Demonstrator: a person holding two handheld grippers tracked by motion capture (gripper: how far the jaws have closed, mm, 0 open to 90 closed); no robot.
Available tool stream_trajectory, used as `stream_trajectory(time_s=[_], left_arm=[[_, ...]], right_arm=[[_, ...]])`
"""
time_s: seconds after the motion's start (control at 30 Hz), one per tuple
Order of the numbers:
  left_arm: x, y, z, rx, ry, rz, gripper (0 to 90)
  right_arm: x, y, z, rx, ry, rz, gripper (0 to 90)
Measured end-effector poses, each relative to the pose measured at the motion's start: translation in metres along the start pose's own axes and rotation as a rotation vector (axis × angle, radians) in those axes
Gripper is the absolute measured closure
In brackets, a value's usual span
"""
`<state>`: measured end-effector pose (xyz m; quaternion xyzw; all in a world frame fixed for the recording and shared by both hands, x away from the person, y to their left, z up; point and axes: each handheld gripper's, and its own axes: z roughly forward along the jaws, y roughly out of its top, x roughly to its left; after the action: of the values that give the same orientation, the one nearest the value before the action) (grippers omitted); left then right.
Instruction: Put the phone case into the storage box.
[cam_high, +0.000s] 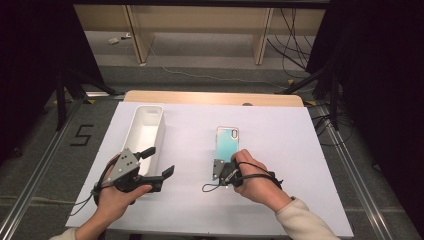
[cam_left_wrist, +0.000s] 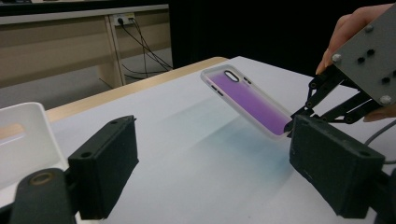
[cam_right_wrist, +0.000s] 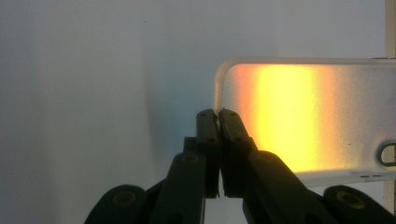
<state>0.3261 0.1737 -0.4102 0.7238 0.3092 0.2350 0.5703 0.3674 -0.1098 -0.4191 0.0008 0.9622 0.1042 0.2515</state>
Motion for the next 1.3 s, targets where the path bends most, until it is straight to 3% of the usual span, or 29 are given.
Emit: stream_trajectory(time_s=[0.13, 0.2, 0.3, 0.37, 0.4, 0.5, 0.6, 0.67, 0.83, 0.9, 1.07, 1.23, 1.27, 1.3], left_arm=[[-0.004, 0.003, 0.014, 0.048, -0.008, -0.015, 15.3], [-0.007, 0.004, 0.022, 0.063, -0.034, -0.03, 15.3], [-0.012, 0.007, 0.034, 0.083, -0.049, -0.026, 15.3], [-0.015, 0.009, 0.041, 0.091, -0.054, -0.02, 15.4], [-0.016, 0.01, 0.044, 0.093, -0.06, -0.022, 15.4], [-0.018, 0.011, 0.055, 0.112, -0.07, -0.025, 15.5], [-0.019, 0.011, 0.064, 0.122, -0.074, -0.037, 15.8], [-0.019, 0.012, 0.07, 0.132, -0.075, -0.042, 15.9], [-0.021, 0.012, 0.082, 0.146, -0.074, -0.045, 16.4], [-0.021, 0.012, 0.086, 0.152, -0.073, -0.052, 16.5], [-0.02, 0.012, 0.096, 0.163, -0.071, -0.056, 16.9], [-0.019, 0.01, 0.103, 0.185, -0.064, -0.074, 17.6], [-0.019, 0.008, 0.105, 0.191, -0.066, -0.083, 17.6], [-0.018, 0.008, 0.107, 0.195, -0.068, -0.081, 17.8]], right_arm=[[0.002, 0.002, -0.002, 0.006, -0.003, 0.019, 88.5], [0.002, 0.002, -0.003, 0.007, 0.0, 0.015, 88.5], [0.003, 0.003, -0.004, 0.011, -0.008, 0.016, 88.5], [0.001, 0.004, -0.004, -0.001, -0.015, -0.018, 88.5], [0.003, 0.004, -0.005, 0.006, -0.013, 0.006, 88.5], [0.003, 0.005, -0.005, 0.001, -0.013, 0.0, 88.5], [0.001, 0.005, -0.005, -0.01, -0.019, -0.021, 88.5], [0.004, 0.006, -0.006, -0.001, -0.015, 0.003, 88.5], [0.004, 0.007, -0.007, -0.003, -0.018, 0.001, 88.5], [0.002, 0.006, -0.006, -0.006, -0.025, -0.034, 88.5], [0.005, 0.008, -0.007, 0.001, -0.025, 0.001, 88.5], [0.004, 0.009, -0.008, -0.006, -0.032, -0.01, 88.5], [0.003, 0.009, -0.008, -0.007, -0.031, -0.035, 88.5], [0.004, 0.009, -0.009, -0.004, -0.027, -0.019, 88.5]])
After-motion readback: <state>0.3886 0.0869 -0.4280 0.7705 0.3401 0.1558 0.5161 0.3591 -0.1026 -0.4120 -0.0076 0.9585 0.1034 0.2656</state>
